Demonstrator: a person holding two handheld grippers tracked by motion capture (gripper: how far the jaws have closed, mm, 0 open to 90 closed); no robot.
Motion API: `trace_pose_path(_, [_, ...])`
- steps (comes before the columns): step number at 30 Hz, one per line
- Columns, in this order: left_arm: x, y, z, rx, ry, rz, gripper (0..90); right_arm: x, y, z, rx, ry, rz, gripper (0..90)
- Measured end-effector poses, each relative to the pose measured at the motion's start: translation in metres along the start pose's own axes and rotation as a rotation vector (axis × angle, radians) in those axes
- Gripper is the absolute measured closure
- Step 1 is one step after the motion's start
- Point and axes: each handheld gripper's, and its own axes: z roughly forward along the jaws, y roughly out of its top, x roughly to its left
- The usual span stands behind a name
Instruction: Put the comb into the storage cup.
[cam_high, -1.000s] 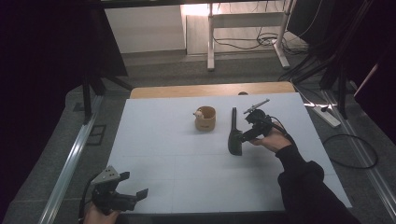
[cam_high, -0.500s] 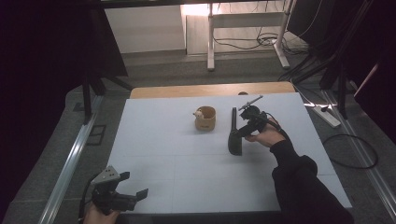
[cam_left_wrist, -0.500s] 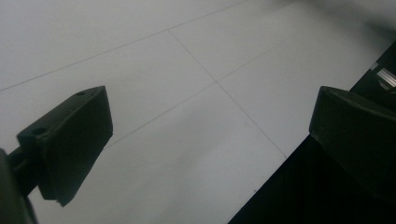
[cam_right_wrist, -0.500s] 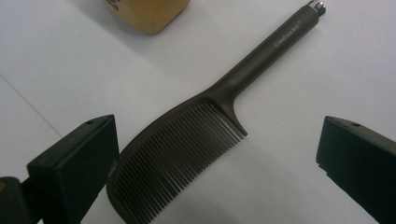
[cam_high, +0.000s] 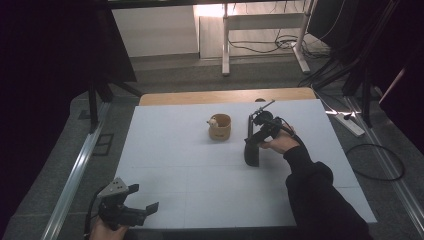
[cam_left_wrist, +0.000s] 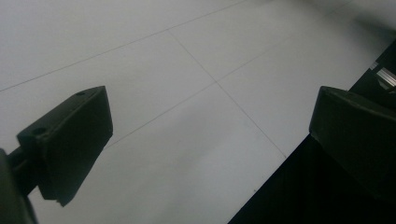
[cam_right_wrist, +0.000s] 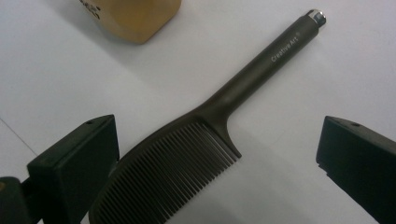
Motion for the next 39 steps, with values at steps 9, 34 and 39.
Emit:
trace_pose_path(9, [0.000,0.000,0.000,-0.001,-0.002,0.001,0.4,0.001,0.009,0.007,0.014,0.006,0.001,1.9])
trace_pose_path(34, [0.000,0.000,0.000,-0.001,-0.006,0.004,0.4,0.000,0.020,0.017,-0.010,0.123,-0.046,90.0])
trace_pose_path(39, [0.000,0.000,0.000,-0.002,-0.007,0.004,0.4,0.000,0.021,0.026,-0.011,0.111,-0.059,90.0])
